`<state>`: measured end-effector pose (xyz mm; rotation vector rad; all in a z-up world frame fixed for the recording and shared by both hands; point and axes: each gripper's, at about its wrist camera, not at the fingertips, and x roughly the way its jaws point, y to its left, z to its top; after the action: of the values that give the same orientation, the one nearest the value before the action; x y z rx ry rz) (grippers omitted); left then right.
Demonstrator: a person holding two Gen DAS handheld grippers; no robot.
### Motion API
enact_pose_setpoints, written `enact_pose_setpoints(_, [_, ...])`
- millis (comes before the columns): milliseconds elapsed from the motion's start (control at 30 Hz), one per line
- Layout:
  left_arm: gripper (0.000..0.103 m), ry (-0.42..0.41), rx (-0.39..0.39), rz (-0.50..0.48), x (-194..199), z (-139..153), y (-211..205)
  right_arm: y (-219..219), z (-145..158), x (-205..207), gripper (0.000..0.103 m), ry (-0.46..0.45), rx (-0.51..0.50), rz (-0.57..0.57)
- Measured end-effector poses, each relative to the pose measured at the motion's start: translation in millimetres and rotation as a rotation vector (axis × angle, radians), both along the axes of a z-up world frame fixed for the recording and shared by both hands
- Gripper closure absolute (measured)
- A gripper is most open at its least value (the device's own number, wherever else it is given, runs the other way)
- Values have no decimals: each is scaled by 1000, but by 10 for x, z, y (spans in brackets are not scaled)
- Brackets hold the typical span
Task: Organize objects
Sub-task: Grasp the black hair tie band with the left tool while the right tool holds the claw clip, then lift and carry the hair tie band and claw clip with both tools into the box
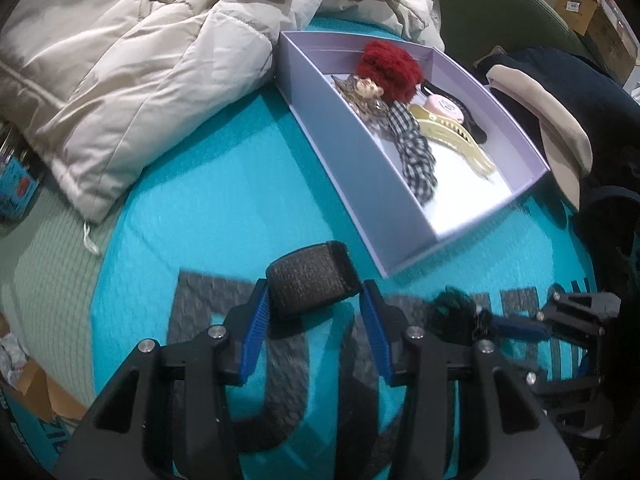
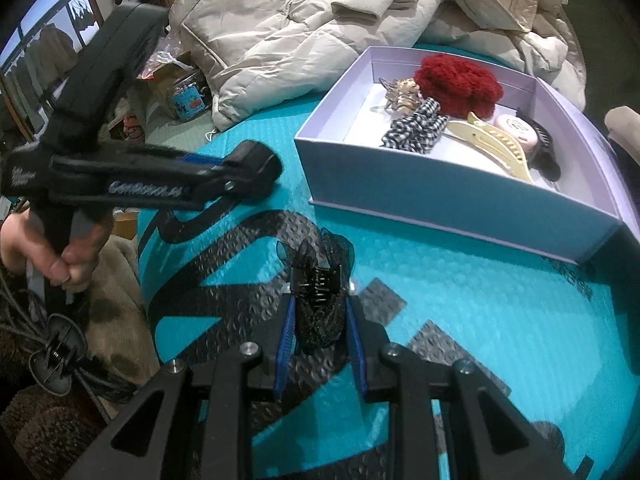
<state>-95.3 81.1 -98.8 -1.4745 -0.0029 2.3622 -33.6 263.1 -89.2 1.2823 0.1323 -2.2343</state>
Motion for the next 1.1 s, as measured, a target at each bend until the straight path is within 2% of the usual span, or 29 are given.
enact_pose_setpoints(367, [60, -17, 6, 8, 477, 0, 7, 104, 14, 169, 79, 10, 12, 0])
enact_pose_setpoints(733, [60, -29, -12, -41, 790, 13, 88, 168, 18, 261, 78, 23, 3, -23])
enact_pose_setpoints(900, [59, -35, -5, -38, 811, -15, 71, 139, 2, 247, 65, 47, 3, -26])
enact_pose_setpoints(1000, [55, -43, -8, -30, 782, -49, 73, 137, -9, 224, 63, 68, -12, -34])
enact_pose_setpoints(1100, [50, -16, -12, -21, 773, -51, 84, 139, -36, 191, 63, 78, -31, -41])
